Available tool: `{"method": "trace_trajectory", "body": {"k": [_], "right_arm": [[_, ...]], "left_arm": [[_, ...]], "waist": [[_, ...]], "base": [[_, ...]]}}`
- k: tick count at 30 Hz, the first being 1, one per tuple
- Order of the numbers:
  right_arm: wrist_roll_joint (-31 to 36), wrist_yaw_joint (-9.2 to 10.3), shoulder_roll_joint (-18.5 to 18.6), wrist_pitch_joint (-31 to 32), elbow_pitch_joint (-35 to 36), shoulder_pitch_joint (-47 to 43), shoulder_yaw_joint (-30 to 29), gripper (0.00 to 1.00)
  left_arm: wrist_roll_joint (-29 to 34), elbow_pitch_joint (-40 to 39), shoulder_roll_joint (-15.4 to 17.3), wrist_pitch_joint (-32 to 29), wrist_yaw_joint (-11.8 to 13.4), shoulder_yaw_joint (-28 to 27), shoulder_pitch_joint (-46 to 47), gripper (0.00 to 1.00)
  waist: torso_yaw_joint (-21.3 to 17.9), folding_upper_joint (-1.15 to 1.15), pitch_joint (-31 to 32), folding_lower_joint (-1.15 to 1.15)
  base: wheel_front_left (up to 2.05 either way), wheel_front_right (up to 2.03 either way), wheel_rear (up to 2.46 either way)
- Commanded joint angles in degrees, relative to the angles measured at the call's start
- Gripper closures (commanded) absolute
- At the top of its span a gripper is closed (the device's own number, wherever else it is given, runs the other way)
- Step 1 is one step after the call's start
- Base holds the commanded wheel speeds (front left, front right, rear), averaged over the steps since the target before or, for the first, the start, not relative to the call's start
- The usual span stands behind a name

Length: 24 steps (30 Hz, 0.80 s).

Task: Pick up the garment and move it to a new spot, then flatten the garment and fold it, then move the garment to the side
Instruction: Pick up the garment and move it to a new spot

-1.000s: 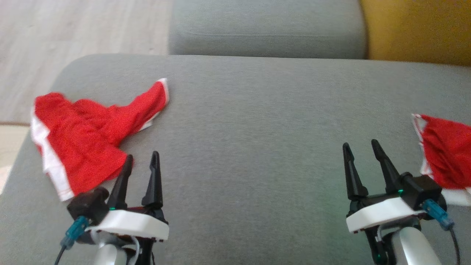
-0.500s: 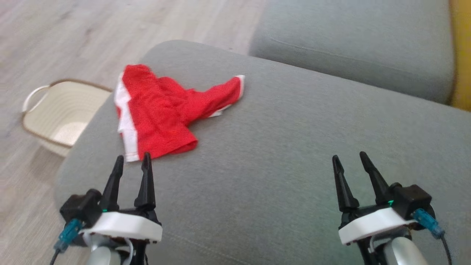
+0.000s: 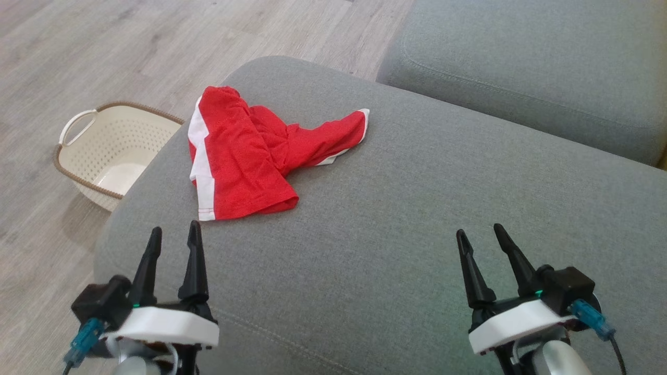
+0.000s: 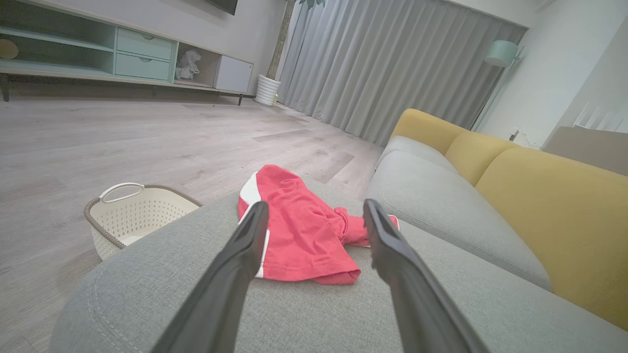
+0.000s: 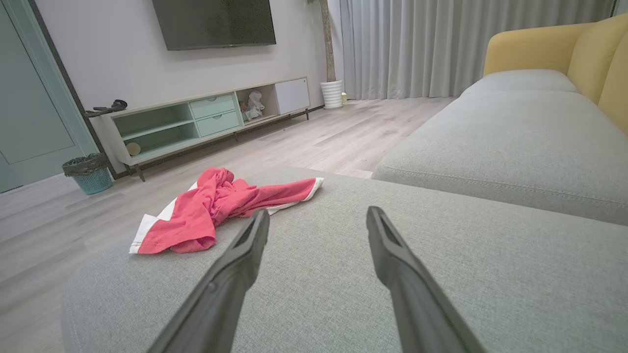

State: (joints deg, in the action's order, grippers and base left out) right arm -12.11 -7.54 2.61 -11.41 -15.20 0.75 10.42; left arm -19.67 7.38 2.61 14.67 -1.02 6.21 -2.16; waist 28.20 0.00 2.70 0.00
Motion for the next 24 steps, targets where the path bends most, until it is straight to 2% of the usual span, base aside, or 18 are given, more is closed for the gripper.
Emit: {"method": "trace_trajectory", "body": {"k": [1,11,18,24], "right_arm": [[-0.4,0.05,0.3,-0.8,1.7,2.5,1.1,0.00],[1.8,0.05,0.3,0.5,3.5,3.5,-0.4,0.00],[5.1,0.05,0.3,2.6,7.2,5.3,-3.6,0.00],[6.4,0.05,0.5,5.2,12.5,7.6,-8.3,0.00]], "left_arm": [[0.5,-1.8,0.3,0.3,-0.2,-2.4,2.8,0.00],[2.6,2.0,0.5,0.3,-1.4,-8.1,7.7,0.00],[3.3,10.0,3.4,-0.9,-2.0,-9.2,15.1,0.00],[3.4,19.3,6.7,-9.3,-3.8,-6.8,24.3,0.00]], "waist": [[-0.1,0.00,0.1,0.00],[-4.0,0.00,-3.8,0.00],[-6.5,0.00,-9.1,0.00],[-8.4,0.00,-14.9,0.00]], "base": [[0.00,0.00,0.00],[0.00,0.00,0.00],[0.00,0.00,0.00],[0.00,0.00,0.00]]}}
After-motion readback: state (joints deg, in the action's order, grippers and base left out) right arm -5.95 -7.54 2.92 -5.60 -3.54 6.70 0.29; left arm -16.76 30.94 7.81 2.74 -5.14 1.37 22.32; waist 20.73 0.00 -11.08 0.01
